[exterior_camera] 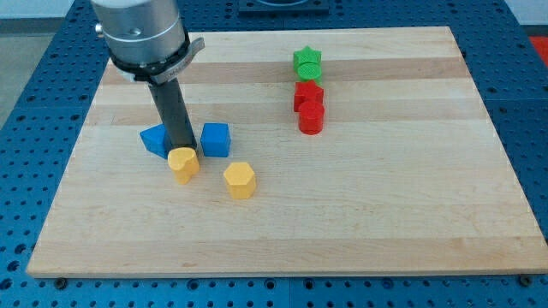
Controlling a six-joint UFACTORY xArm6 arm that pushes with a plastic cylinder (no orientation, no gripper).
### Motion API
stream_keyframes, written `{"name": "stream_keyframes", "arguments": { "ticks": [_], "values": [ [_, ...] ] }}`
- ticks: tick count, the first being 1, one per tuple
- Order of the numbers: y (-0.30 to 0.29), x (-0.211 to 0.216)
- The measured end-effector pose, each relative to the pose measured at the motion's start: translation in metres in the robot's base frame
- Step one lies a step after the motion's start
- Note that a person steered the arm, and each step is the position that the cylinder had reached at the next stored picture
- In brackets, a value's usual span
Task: Slide the yellow heart to the bottom left of yellow hexagon
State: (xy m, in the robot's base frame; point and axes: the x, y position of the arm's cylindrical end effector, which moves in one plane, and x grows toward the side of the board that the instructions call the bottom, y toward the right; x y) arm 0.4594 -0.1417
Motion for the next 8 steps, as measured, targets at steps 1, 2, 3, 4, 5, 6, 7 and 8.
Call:
{"name": "stream_keyframes", "arguments": {
  "ticks": [1,2,3,4,5,6,7,8],
  "values": [
    [0.0,0.019],
    [-0.011,0.026],
    [-0.042,0.028],
    [-0.069,0.048],
    [-0.071,0.071],
    [-0.052,0.066],
    [-0.027,0.052],
    [0.001,0.051]
  ]
}}
